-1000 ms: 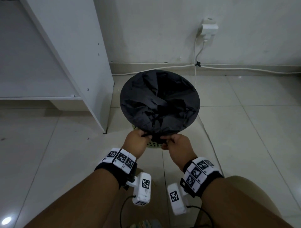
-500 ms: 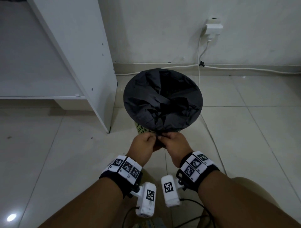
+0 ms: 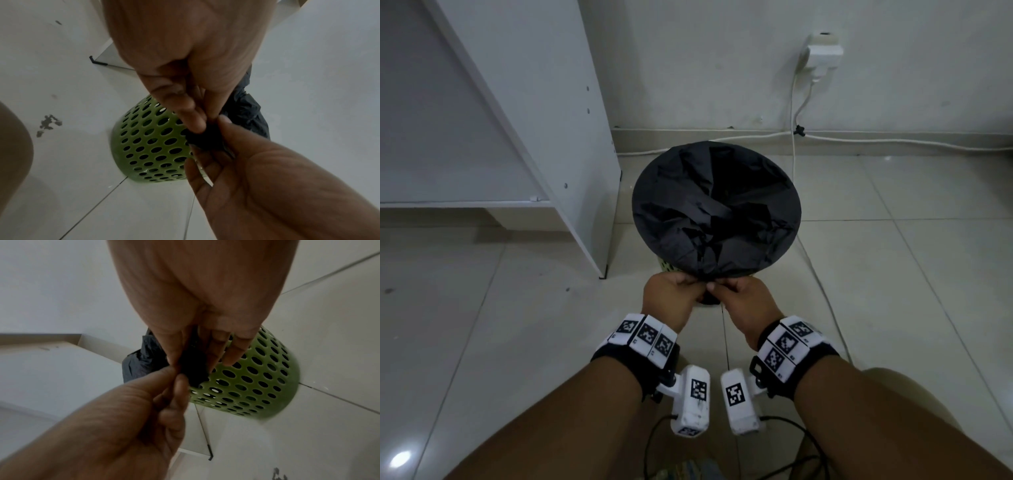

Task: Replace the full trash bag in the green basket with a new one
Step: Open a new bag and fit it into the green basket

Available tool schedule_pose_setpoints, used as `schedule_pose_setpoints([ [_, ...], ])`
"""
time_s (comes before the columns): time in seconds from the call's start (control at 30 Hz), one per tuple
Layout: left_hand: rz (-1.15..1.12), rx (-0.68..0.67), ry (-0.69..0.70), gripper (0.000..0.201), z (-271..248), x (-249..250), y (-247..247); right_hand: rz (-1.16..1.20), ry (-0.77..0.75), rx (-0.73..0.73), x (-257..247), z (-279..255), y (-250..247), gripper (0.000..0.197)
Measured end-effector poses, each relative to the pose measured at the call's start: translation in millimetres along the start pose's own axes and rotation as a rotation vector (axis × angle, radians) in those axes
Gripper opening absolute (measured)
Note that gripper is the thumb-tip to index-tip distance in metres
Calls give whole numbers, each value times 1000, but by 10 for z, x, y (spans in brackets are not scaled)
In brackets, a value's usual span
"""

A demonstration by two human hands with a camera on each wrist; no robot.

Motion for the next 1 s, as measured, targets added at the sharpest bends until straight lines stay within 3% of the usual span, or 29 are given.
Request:
schedule_pose_setpoints([
  [0.17, 19, 91, 21, 4, 49, -30, -77, -256, -69, 49, 7, 44, -30, 20],
  [0.27, -71, 25, 19, 5, 27, -40, -21, -363, -71, 126, 3, 26, -107, 36],
  [0.47, -106, -78, 22, 10, 11, -85, 99, 186, 139, 269, 261, 8, -142, 11],
  [0.57, -79, -122, 24, 21, 26, -80, 136, 378, 229, 237, 281, 20, -71, 6],
  [0.7, -8, -77, 37, 15, 69, -61, 82, 481, 276, 173, 250, 47, -7, 14],
  [1.0, 129, -23, 56, 2, 125, 80, 19, 318, 158, -48, 128, 62, 44, 20],
])
Point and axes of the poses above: each hand's wrist, its own z-axis towards the middle knuckle, its own y-axis out of the palm, x = y × z, the point moved 8 cm from there along z, towards the middle knuckle, and after that the axes turned 4 degrees about -x, right-handed, at the moved point
